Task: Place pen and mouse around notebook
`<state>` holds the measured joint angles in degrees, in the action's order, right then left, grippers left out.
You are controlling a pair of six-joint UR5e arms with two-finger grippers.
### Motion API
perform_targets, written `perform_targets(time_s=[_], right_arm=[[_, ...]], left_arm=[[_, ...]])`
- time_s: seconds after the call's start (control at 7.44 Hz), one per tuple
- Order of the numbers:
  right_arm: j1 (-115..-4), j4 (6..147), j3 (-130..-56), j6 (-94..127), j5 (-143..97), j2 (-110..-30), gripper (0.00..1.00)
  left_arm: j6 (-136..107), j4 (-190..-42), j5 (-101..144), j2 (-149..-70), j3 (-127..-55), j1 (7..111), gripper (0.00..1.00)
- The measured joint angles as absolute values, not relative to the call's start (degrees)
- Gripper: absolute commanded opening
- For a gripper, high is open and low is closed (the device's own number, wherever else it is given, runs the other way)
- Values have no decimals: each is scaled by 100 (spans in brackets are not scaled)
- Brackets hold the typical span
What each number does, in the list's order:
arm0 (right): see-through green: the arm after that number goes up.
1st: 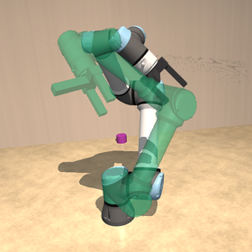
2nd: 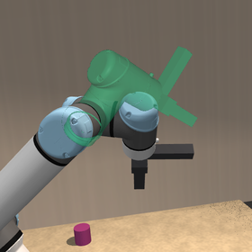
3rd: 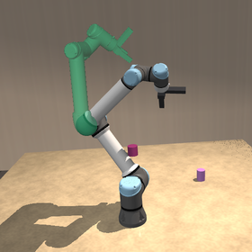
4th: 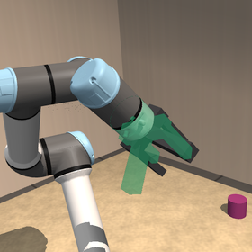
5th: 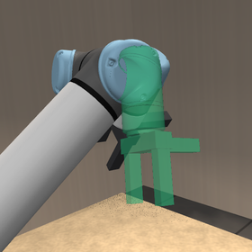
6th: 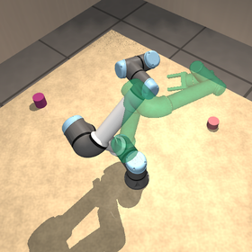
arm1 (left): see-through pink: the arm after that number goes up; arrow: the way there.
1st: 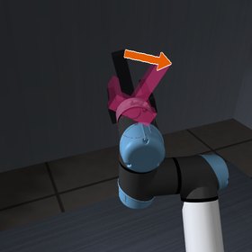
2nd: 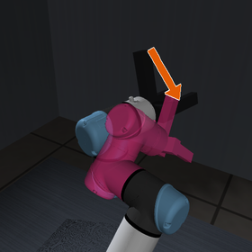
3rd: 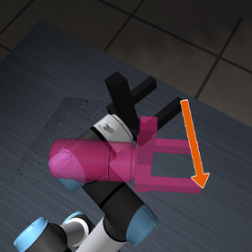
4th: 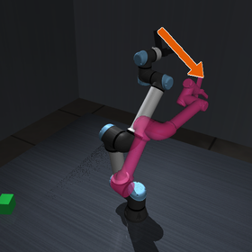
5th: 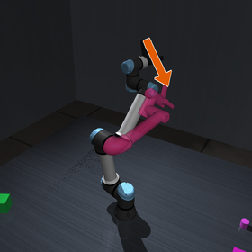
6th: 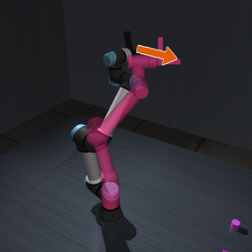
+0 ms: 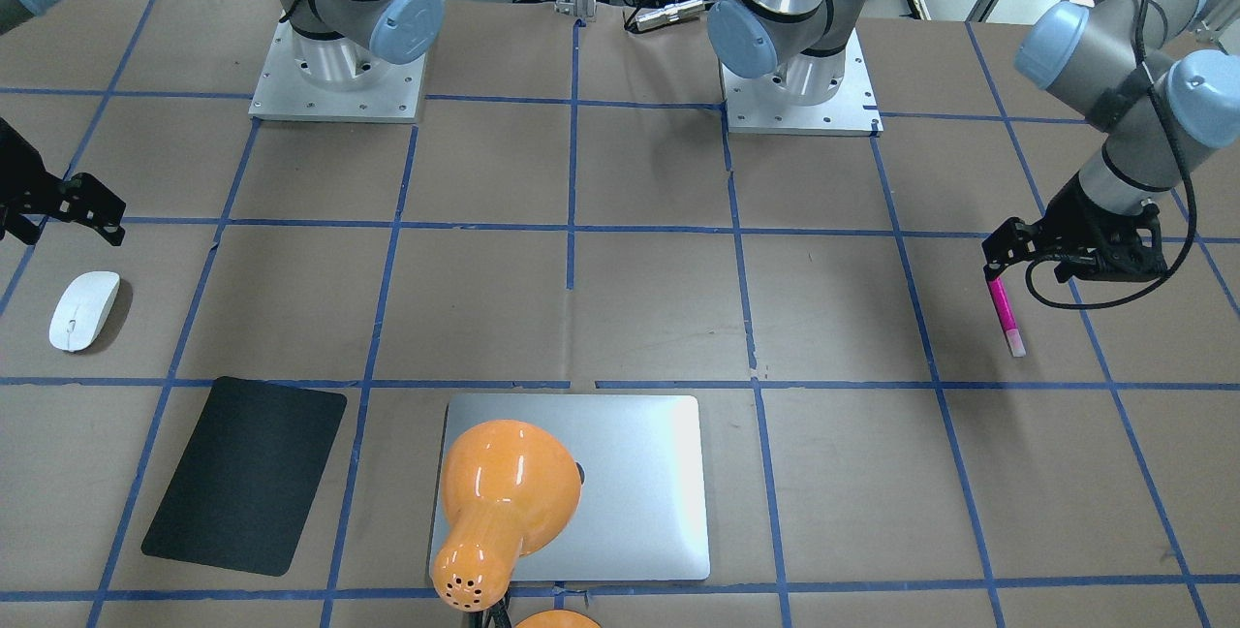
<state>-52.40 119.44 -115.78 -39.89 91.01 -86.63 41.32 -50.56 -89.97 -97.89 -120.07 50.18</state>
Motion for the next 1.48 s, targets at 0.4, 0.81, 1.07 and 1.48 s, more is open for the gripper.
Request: perform_targets(time_s=[0.4,0.81,1.07,1.48], right_arm=[[-4805,12963,-11696,-5019,9039,-7820,100],[-4754,13360,-11684,-5077,8997,-7476,100],[-4748,13438,-11678,-4782,8909,-7330,100],[-4751,13735,-11682,-4477,8862,-7058,100]], left_arm=[[4184,-4295,-9011,-10575,-12060,4859,64],[4167,-4145,-9048,-10775,-12064,4854,14],[4202,-4152,-9026,-10801,-12065,4840,0],[4255,-4192,-9025,-10691,-12065,4862,0]])
